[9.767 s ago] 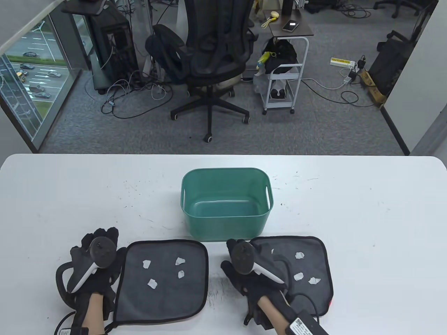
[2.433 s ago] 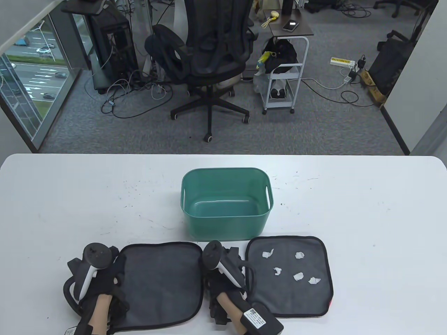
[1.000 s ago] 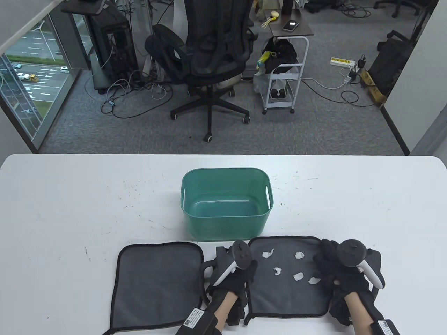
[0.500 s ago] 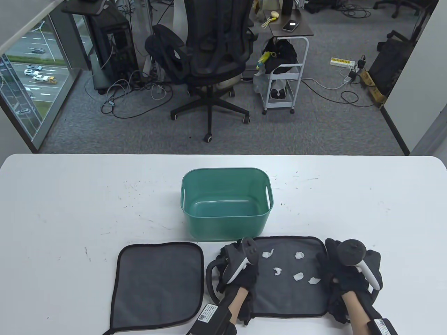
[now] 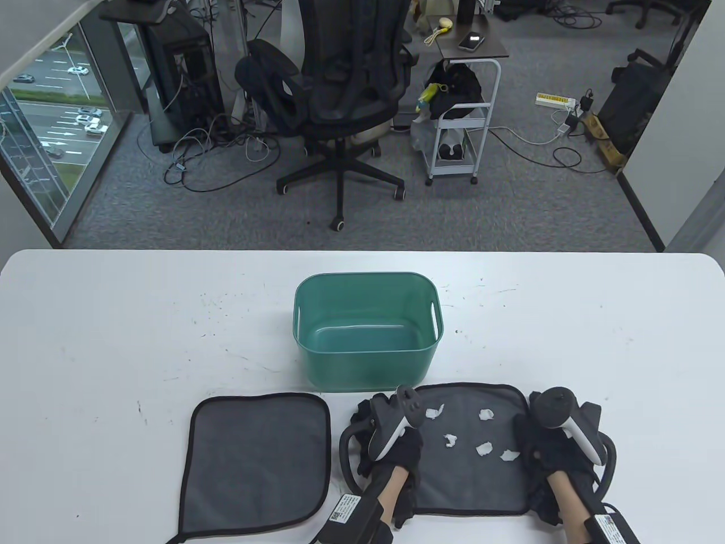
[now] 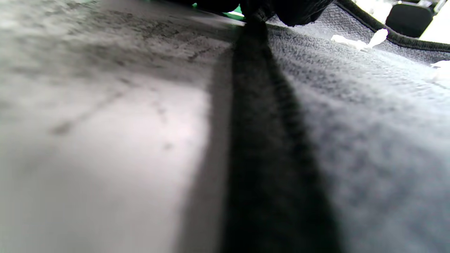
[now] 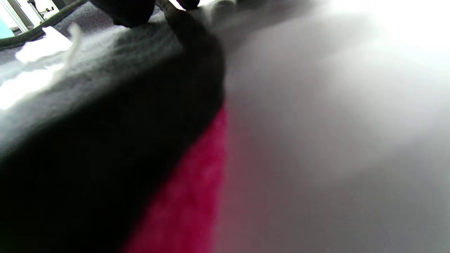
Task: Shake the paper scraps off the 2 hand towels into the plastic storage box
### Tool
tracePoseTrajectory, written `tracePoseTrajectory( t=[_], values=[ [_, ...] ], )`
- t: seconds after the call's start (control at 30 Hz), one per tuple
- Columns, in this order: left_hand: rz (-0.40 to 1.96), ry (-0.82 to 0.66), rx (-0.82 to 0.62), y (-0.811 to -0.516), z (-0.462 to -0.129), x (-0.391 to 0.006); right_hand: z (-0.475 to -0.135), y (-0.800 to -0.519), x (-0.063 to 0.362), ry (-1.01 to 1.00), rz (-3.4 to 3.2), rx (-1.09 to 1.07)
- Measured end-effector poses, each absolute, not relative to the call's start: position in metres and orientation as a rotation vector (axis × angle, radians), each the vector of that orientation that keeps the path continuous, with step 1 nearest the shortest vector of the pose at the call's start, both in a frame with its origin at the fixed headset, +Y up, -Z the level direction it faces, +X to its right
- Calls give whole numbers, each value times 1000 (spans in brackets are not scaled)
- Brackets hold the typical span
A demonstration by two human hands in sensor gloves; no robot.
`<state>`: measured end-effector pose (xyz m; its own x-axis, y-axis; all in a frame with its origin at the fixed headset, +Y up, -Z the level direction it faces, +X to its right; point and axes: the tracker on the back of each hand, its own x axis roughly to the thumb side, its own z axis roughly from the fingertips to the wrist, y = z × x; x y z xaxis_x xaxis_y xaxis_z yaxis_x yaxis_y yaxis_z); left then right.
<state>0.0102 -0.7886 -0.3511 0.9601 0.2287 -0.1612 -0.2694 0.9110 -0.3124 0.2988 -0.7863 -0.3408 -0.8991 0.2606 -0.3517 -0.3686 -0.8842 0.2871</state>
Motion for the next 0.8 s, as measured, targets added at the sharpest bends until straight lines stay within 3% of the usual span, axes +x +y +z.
tracePoseTrajectory(
  t=[0.27,0.8],
  values=[
    [315,126,-308,-787,-352,6,-342,-787,305,428,2642,-429],
    [505,-40,-234,-757,-330,-8,-325,-760,324,333,2214,-148]
  ],
)
